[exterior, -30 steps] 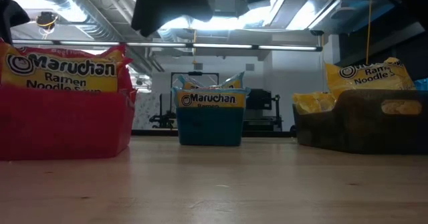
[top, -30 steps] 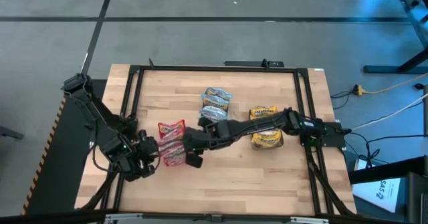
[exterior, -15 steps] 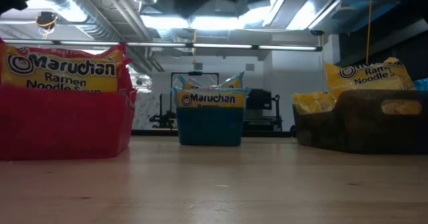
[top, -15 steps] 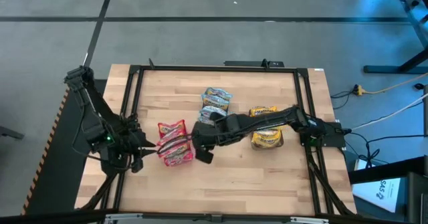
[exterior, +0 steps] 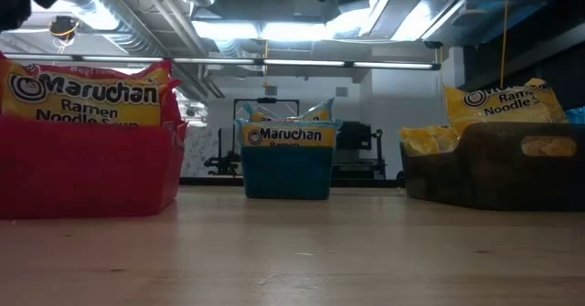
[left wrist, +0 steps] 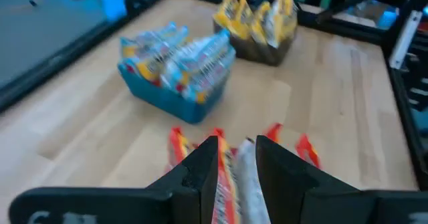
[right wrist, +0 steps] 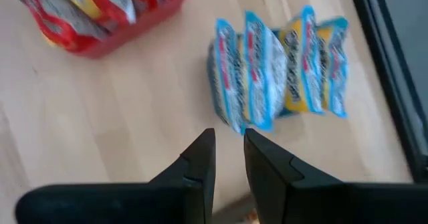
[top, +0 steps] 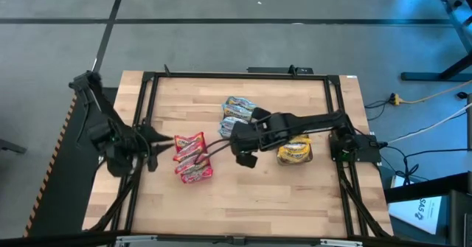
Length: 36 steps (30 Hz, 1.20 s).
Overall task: Sort Maruchan noodles
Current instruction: Return to Home Position
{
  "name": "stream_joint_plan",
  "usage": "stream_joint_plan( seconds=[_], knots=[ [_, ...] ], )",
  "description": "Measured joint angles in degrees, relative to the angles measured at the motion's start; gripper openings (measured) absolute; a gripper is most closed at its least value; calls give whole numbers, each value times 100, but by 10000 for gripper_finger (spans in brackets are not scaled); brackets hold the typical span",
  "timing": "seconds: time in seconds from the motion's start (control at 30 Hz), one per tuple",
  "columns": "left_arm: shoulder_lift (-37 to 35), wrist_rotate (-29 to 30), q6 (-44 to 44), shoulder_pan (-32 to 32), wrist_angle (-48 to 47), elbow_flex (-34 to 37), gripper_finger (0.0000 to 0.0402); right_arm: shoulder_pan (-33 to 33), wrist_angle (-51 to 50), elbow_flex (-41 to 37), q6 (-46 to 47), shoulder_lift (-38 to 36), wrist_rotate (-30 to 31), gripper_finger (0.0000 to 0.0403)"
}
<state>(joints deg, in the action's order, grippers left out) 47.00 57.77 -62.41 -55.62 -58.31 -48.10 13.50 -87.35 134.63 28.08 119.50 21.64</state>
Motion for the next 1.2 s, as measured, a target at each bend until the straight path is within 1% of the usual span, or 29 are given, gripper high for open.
stream_joint_plan(
  seconds=[0.07,0.13,0.3,0.37,0.47,0.6,0.77,0.9,1.03,1.13,1.2],
  knots=[
    [-229,33,325,196,-2,0,95,0,-226,0,13,-42,81,78],
    [-442,-9,634,368,-7,0,95,2,-241,-32,6,-63,267,78],
    [-1026,39,1160,568,44,40,95,2,-255,-353,-3,-247,336,78],
    [-1246,141,1339,574,251,267,95,2,-232,-522,6,-294,275,78],
    [-1584,165,1490,576,859,913,95,2,-234,-686,113,-303,248,78],
    [-2105,128,1859,576,2115,1930,95,2,-112,-886,160,-305,68,78],
    [-2816,12,3265,582,3924,2804,95,2,17,-977,165,-305,-164,78],
    [-3413,-786,4316,758,5131,3487,95,2,28,-988,183,-305,-350,78],
    [-3961,-1435,5021,1113,6105,4085,95,2,30,-988,320,-309,-473,78],
    [-4229,-2066,5561,1416,6713,4320,95,2,52,-988,400,-316,-477,78],
    [-4342,-2424,5845,1631,6837,4356,95,2,84,-988,457,-316,-484,78]
  ],
)
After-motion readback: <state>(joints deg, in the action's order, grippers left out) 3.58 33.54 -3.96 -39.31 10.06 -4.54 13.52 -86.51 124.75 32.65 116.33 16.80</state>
